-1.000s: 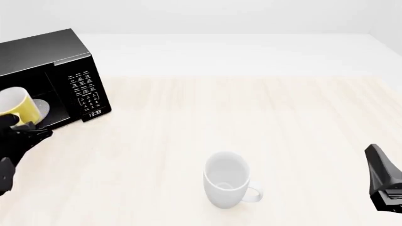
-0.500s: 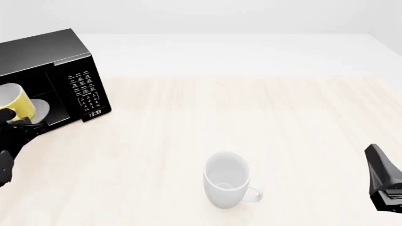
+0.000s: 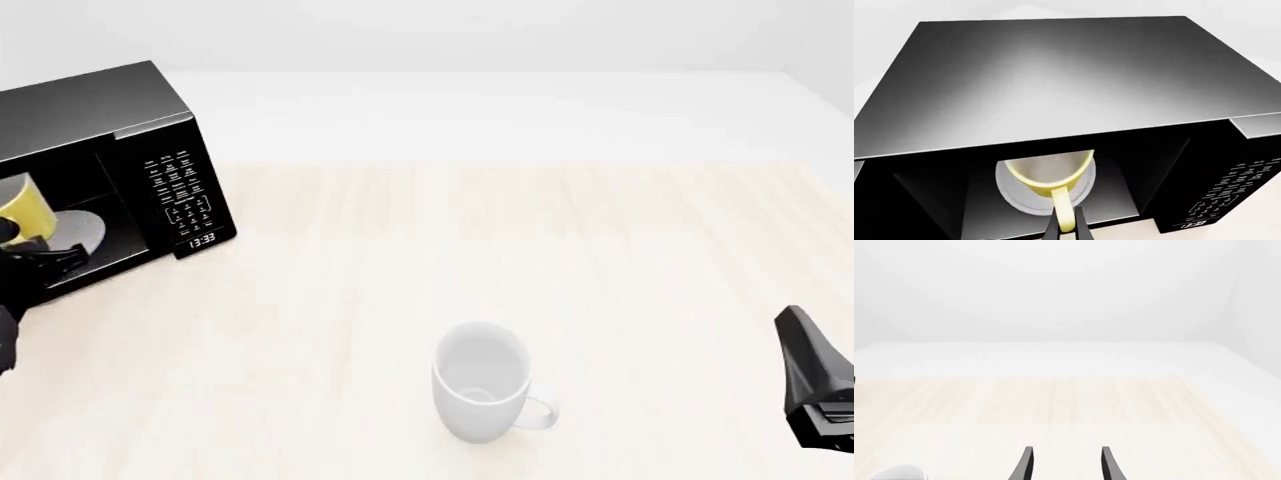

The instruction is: Put the yellow and white mug in the microwave and close it.

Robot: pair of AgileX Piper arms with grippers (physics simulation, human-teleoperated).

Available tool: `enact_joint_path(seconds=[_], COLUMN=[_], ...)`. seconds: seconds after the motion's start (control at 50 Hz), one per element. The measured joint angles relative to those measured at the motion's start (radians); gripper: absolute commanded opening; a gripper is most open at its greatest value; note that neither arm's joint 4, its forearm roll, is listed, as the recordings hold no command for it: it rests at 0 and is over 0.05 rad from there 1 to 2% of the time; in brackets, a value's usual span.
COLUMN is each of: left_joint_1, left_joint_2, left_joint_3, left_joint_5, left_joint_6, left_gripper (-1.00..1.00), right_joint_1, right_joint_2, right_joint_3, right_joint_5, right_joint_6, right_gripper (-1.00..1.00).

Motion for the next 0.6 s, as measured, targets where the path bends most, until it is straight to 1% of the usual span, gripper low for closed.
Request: enact_joint_path(seconds=[0.28,0.6], left_joint_1=[0.022,0.022], left_joint_2=[0.051,0.107], left_joint_3=[-0.051,-0.101], left_joint_5=[0.006,0.014], left_joint_6=[0.028,0.030], left_gripper=[-1.00,-1.00], right_joint_1=[0.000,0.000], right_joint_2=[0.000,0.000], right_joint_3=[0.000,0.000], right_joint_5=[0.000,0.000], right_joint_6=[0.000,0.000], right_gripper=[1.00,1.00])
